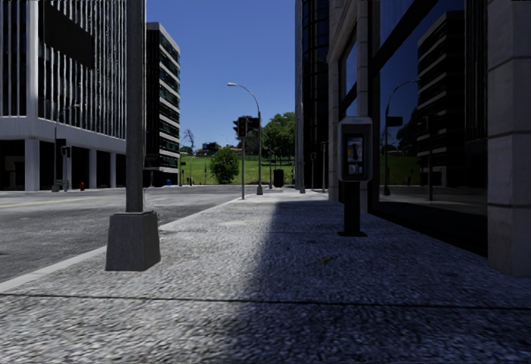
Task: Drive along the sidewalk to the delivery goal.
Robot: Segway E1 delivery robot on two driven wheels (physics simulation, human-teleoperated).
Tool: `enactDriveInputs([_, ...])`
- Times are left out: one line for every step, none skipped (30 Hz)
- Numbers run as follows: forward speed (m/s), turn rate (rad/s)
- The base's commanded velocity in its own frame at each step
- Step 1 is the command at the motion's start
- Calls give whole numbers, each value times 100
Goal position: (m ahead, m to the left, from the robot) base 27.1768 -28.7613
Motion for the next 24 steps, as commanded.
enactDriveInputs([200,0])
enactDriveInputs([200,0])
enactDriveInputs([200,0])
enactDriveInputs([200,0])
enactDriveInputs([200,0])
enactDriveInputs([200,0])
enactDriveInputs([200,0])
enactDriveInputs([200,0])
enactDriveInputs([200,0])
enactDriveInputs([200,0])
enactDriveInputs([200,0])
enactDriveInputs([200,-37])
enactDriveInputs([200,-39])
enactDriveInputs([200,-39])
enactDriveInputs([200,-6])
enactDriveInputs([200,0])
enactDriveInputs([200,0])
enactDriveInputs([200,0])
enactDriveInputs([200,0])
enactDriveInputs([200,0])
enactDriveInputs([200,0])
enactDriveInputs([200,0])
enactDriveInputs([200,0])
enactDriveInputs([200,0])
